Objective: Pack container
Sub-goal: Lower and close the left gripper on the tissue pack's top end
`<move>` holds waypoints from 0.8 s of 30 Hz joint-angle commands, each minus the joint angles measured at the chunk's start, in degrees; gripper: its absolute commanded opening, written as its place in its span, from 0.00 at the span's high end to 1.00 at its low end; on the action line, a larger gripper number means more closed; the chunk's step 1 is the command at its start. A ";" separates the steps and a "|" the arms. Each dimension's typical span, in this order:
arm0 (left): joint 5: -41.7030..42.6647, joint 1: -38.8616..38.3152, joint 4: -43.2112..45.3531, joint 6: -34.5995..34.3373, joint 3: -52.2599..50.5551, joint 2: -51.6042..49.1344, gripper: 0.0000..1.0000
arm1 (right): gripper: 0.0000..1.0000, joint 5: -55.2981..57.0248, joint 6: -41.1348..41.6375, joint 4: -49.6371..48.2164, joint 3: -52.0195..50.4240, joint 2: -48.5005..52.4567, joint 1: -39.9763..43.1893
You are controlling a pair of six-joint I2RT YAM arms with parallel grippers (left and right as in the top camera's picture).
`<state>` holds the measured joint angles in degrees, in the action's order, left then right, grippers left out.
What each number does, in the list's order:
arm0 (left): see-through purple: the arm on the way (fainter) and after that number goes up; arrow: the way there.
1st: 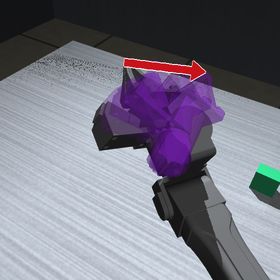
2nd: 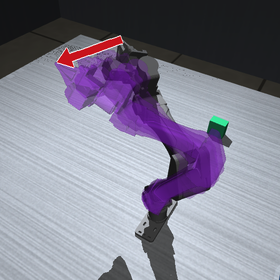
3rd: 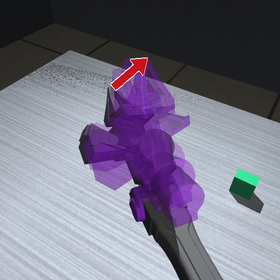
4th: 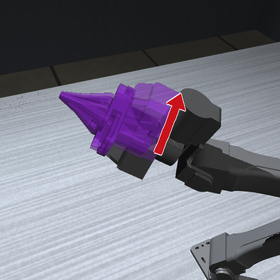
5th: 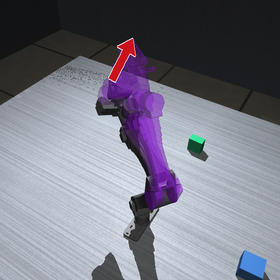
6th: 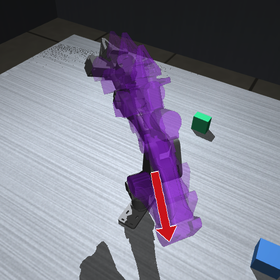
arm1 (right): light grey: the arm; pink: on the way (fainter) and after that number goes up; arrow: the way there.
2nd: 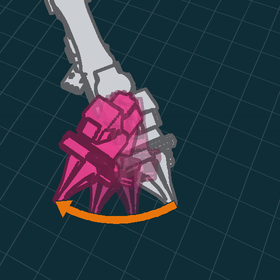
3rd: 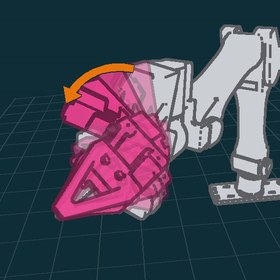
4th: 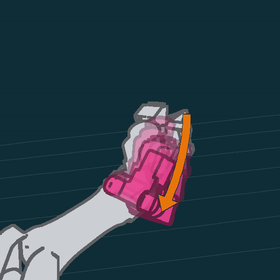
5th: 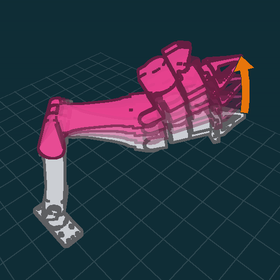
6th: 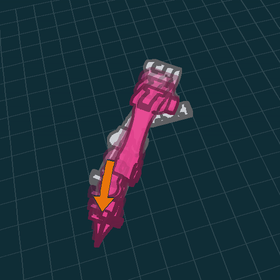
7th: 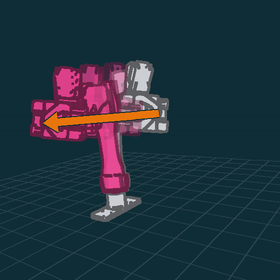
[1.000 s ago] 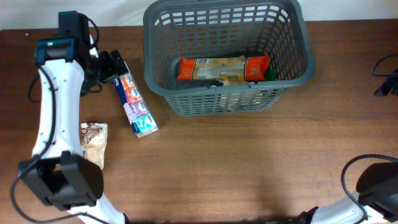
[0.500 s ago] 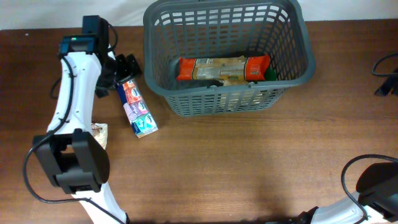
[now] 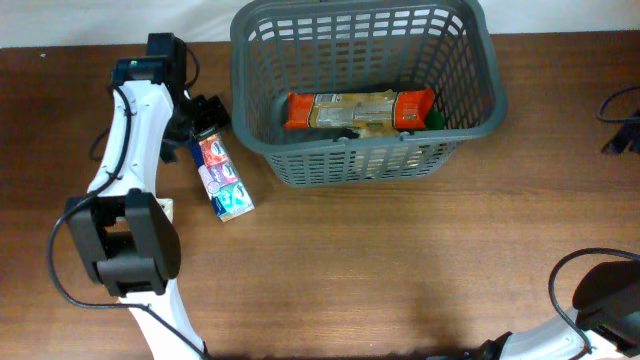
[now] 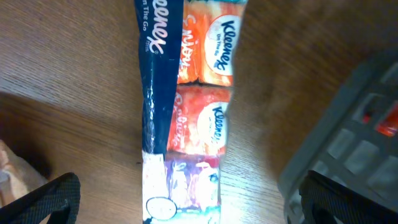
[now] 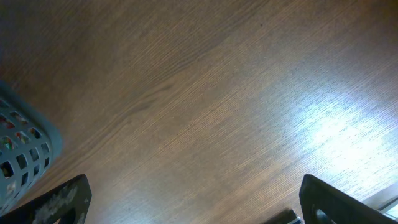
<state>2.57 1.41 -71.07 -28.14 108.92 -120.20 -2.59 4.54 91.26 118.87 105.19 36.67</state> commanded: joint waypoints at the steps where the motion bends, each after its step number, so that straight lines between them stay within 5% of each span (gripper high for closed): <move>1: -0.76 0.07 -0.31 -0.46 -0.13 -2.71 0.00 | 0.01 0.70 0.44 -0.07 -0.26 0.07 0.11; 13: 0.22 0.09 0.39 8.55 -0.15 -5.53 0.00 | 0.01 0.70 0.44 -0.04 -0.26 0.07 0.11; 24: -0.48 0.09 2.49 5.31 -0.15 -5.68 0.00 | 0.01 0.70 0.44 -0.07 -0.26 0.07 0.11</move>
<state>2.55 1.41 -68.95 -21.12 108.92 -125.16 -2.61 4.51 91.26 118.87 105.19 36.67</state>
